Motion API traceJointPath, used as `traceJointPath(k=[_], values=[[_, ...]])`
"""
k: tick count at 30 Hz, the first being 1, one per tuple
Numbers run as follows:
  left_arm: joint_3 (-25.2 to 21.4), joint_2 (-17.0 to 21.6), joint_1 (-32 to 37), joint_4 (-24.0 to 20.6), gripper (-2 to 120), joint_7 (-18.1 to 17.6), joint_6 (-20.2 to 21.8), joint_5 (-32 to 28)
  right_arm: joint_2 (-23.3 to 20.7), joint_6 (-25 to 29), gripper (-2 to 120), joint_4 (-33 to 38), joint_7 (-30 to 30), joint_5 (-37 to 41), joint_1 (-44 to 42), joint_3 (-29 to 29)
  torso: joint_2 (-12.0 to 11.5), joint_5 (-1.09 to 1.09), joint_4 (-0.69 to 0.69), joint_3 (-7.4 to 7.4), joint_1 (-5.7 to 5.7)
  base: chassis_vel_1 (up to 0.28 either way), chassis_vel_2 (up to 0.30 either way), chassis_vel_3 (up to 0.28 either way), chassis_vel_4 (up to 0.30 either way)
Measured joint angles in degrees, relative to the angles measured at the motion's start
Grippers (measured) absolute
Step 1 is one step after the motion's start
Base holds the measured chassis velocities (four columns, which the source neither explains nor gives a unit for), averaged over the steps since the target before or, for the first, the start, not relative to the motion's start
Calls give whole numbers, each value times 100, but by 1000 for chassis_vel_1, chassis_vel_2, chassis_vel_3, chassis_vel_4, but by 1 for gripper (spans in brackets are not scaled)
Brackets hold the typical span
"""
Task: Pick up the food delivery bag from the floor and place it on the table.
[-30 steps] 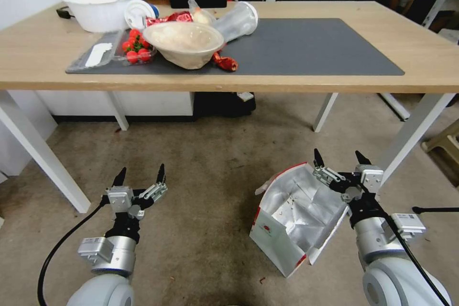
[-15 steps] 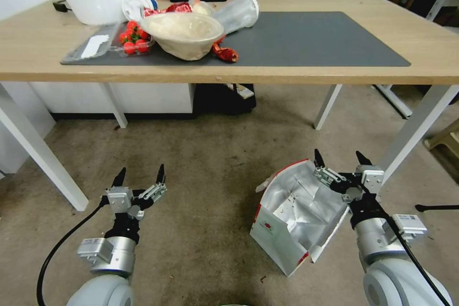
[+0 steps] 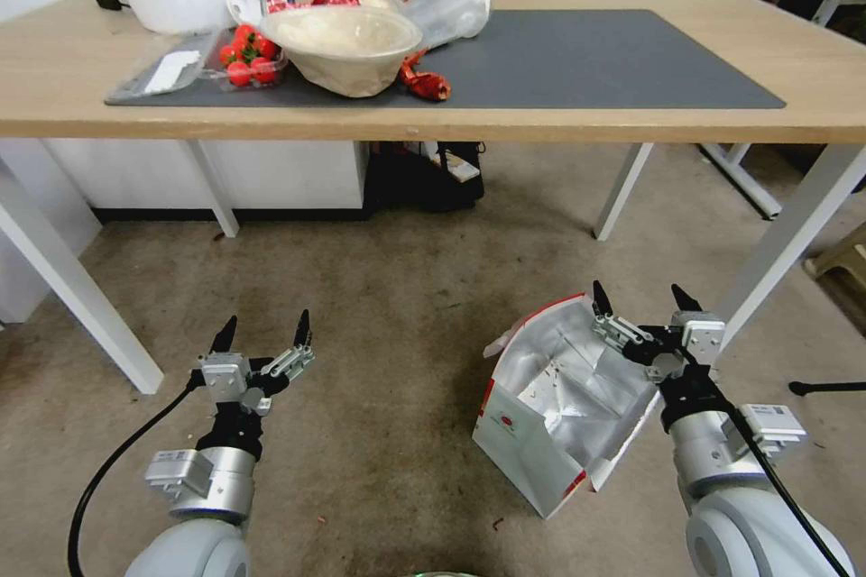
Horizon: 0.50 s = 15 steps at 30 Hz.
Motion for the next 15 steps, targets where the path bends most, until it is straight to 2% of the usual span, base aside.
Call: traceJointPath(k=[4, 15], values=[[6, -11, -6, 21, 100, 0, 0, 0, 5, 0, 100, -9, 0, -4, 8, 0, -98, 0, 0, -80, -7, 0, 0, 0, 0], [6, -15, -30, 67, 100, 0, 0, 5, 12, -1, 100, -62, 0, -4, 41, -5, -171, 0, 0, -80, -29, 0, 0, 0, 0]])
